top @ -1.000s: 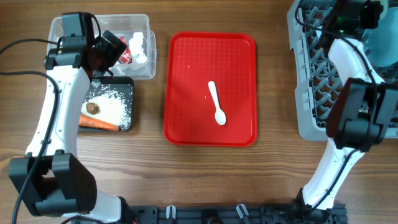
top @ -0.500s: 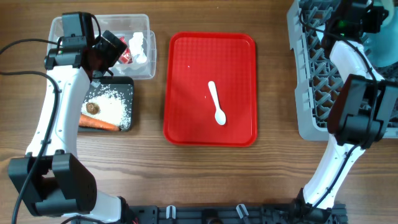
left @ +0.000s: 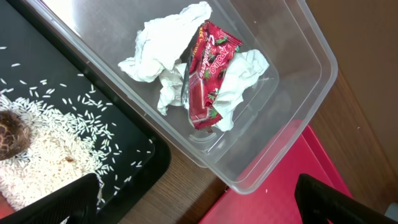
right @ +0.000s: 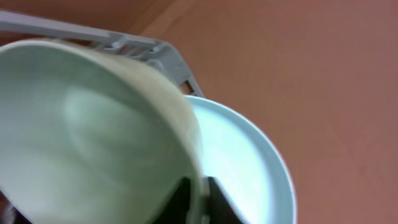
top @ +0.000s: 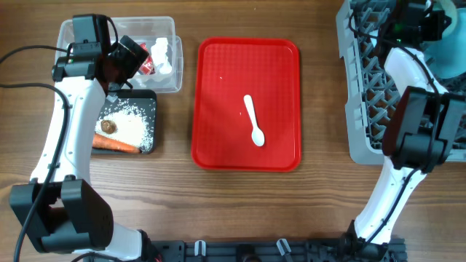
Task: Sort waste into correct bins and load items into the dishwasher rack
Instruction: 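Release the bowl and lift the right gripper out of the rack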
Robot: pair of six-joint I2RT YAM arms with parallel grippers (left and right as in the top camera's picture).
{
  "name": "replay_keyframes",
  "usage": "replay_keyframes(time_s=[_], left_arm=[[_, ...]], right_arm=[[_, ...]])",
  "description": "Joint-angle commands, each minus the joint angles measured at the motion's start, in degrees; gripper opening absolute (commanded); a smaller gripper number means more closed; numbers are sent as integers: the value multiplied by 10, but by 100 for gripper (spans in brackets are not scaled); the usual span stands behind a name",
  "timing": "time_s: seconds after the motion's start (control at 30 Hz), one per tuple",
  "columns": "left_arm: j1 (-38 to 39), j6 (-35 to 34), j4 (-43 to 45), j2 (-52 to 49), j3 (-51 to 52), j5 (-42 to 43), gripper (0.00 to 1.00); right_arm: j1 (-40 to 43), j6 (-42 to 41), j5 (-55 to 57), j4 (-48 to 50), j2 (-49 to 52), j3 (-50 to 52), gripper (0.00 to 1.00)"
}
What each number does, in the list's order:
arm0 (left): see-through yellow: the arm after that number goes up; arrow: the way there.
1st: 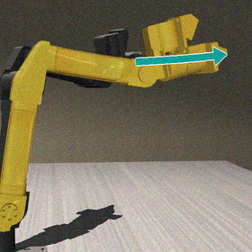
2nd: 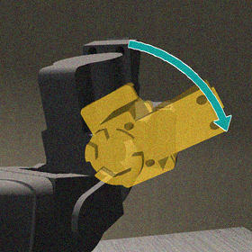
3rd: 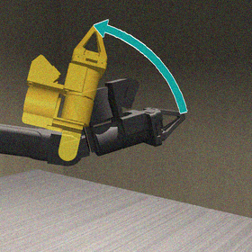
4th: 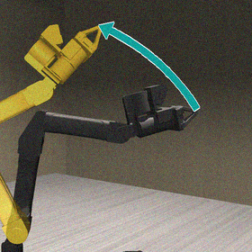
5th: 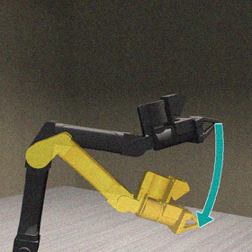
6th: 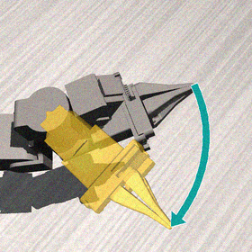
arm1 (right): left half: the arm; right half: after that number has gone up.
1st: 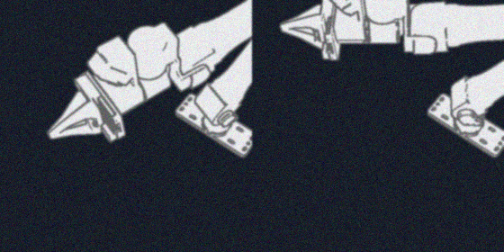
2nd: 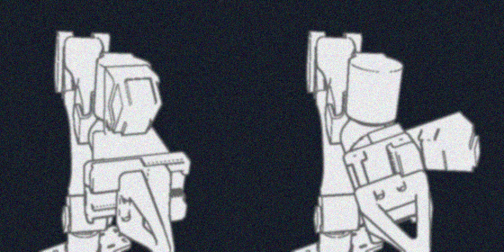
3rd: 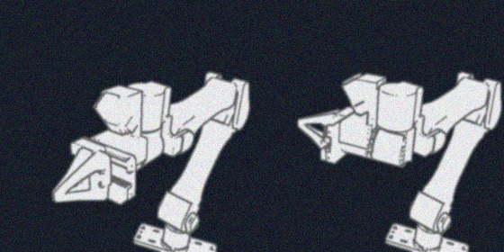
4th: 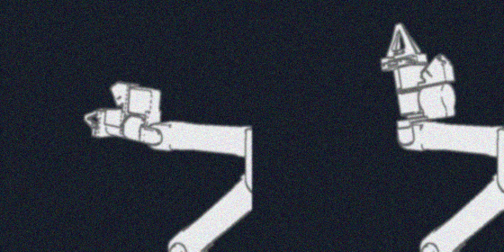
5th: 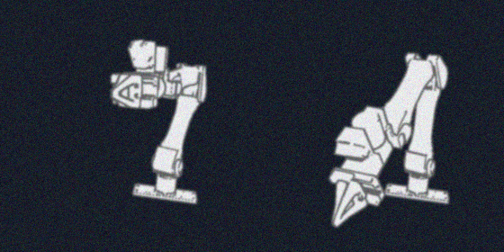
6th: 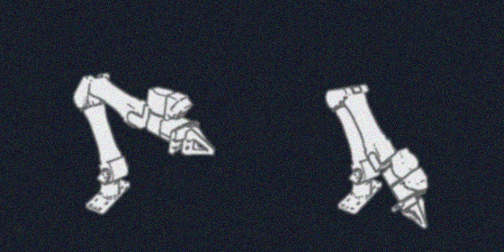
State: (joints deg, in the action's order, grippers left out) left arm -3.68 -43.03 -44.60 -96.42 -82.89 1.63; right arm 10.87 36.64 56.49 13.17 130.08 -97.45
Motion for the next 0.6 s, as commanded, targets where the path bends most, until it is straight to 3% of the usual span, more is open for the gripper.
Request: replay_keyframes(time_s=[0.0, 0.1, 0.23, 0.57], left_arm=[[-2, -7, 1, 6, -5, 4, 100], [-2, -7, 1, 6, -5, 4, 100], [-2, -7, 1, 6, -5, 4, 100], [-2, -7, 1, 6, -5, 4, 100]], right_arm=[[-21, -8, -12, -5, 17, -3, 31], [-31, -7, -12, -4, 17, -3, 40], [-43, -6, -12, -4, 17, -3, 67], [-60, 23, -6, 0, 16, -3, 82]])
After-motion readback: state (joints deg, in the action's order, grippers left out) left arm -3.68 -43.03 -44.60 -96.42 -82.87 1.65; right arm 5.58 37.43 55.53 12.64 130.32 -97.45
